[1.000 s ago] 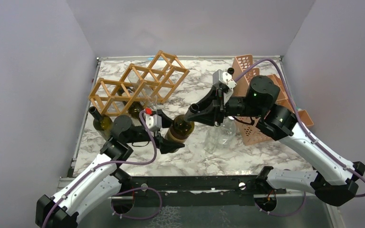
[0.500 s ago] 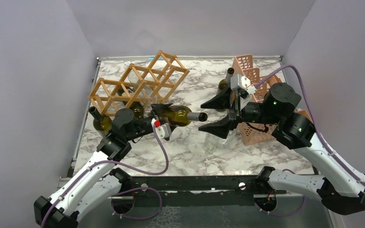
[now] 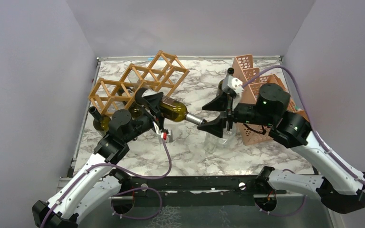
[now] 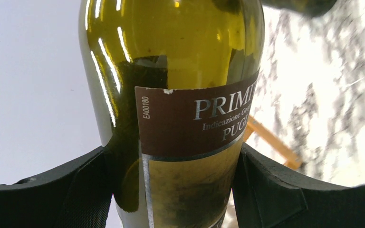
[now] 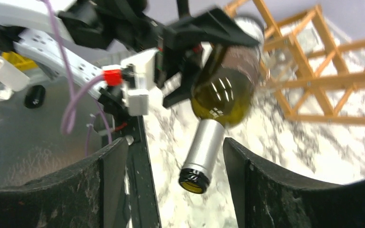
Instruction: Put the wine bottle on the wine rack
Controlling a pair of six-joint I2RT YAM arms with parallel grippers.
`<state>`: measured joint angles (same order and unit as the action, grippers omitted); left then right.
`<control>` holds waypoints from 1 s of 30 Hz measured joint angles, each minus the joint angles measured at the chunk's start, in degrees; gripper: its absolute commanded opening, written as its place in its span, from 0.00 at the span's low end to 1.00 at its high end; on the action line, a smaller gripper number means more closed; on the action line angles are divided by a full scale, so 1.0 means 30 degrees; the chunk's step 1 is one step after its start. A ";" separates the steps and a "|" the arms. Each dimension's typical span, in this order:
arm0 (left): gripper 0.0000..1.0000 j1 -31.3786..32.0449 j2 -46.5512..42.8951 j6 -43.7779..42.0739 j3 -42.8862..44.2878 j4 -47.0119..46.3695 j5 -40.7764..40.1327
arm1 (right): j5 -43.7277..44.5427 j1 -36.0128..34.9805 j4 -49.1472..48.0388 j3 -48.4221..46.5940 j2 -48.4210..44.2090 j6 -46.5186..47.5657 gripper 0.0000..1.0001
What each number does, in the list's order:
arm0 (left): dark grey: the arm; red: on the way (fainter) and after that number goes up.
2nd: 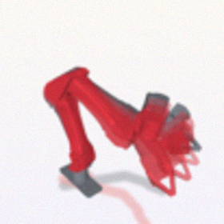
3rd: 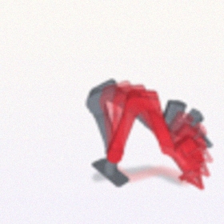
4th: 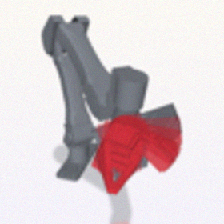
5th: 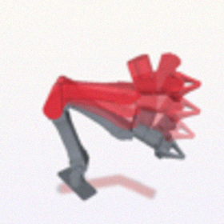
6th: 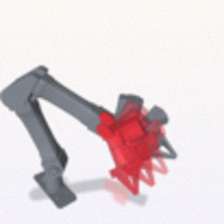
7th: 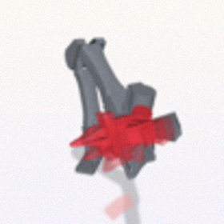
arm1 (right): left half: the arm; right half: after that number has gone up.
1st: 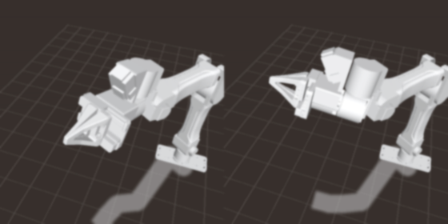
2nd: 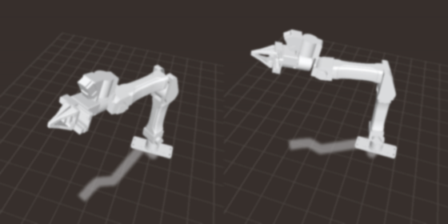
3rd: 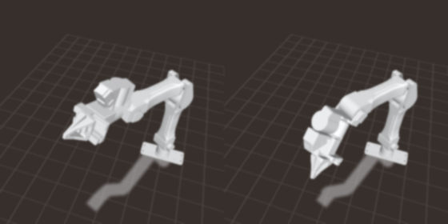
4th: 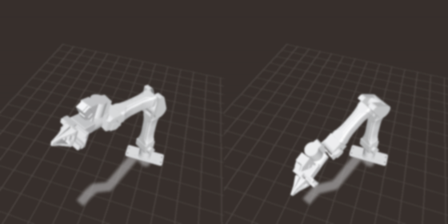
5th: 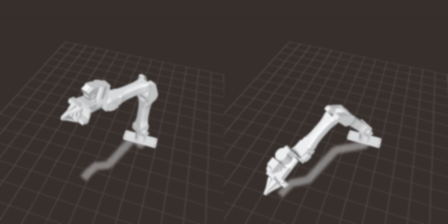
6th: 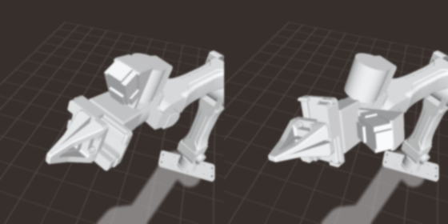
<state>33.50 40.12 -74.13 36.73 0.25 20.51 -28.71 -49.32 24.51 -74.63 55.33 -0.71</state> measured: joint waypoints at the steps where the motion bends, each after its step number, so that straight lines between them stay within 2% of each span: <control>1: 0.00 0.0000 -0.0058 -0.0721 0.0000 -0.0007 -0.0233 | 0.0291 0.0000 0.0401 -0.0036 0.0313 0.0117 0.72; 8: 0.00 0.0000 -0.0124 -0.4517 -0.0182 0.0000 -0.1158 | 0.1996 0.0000 0.2929 -0.0219 0.3220 0.0299 0.68; 12: 0.00 0.0000 0.0044 -0.5770 -0.0321 0.0102 -0.1341 | 0.2368 0.0000 0.3410 -0.0240 0.4087 0.0277 0.67; 30: 0.00 0.0000 0.0423 -0.7031 -0.0328 0.0860 -0.1384 | 0.2776 -0.0321 0.3439 -0.0328 0.7053 -0.0277 0.57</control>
<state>33.50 41.39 -95.22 35.75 2.83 16.36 -20.38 -50.28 34.83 -75.61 76.49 -1.54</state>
